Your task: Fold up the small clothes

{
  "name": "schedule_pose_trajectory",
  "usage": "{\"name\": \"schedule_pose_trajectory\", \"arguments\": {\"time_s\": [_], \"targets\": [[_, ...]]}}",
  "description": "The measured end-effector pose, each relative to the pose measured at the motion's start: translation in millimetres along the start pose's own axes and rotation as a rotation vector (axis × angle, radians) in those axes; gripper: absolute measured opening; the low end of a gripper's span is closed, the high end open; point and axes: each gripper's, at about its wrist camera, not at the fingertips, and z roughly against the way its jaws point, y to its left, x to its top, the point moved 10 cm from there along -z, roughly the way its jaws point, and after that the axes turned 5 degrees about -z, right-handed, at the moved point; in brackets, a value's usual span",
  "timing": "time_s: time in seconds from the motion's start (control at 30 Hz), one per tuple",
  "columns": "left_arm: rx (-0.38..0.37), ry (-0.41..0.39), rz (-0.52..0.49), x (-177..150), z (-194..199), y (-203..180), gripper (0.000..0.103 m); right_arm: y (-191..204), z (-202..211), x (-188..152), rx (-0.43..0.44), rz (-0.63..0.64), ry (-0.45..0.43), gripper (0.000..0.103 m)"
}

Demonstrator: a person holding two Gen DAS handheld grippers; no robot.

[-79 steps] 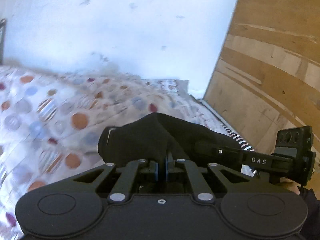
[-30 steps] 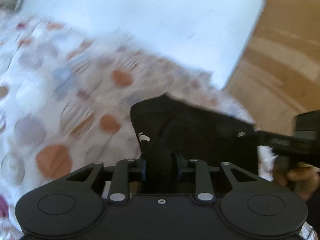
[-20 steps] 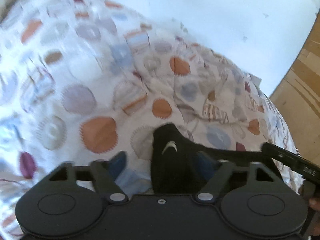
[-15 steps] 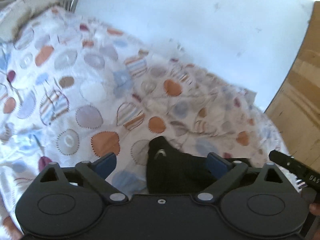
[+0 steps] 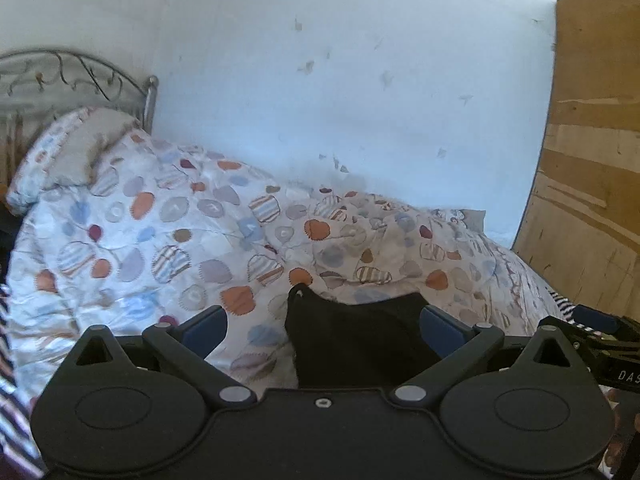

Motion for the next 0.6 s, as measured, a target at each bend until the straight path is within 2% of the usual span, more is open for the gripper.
{"name": "schedule_pose_trajectory", "arguments": {"time_s": [0.13,0.3,0.47,0.6], "targets": [[0.031,0.005,-0.014,-38.3,36.2,-1.7,0.102,7.3,41.4,-36.1,-0.025,0.009,0.016,0.103],[0.082,0.049,-0.066,-87.8,56.7,-0.2,0.102,6.7,65.9,-78.0,-0.054,-0.001,0.056,0.103],[0.095,0.079,-0.069,-112.2,55.4,6.8,0.102,-2.2,66.7,-100.8,-0.070,-0.044,0.103,0.103],[0.092,0.098,-0.070,-116.4,46.4,9.0,0.102,-9.6,60.5,-104.9,-0.075,-0.061,0.117,0.103]]}}
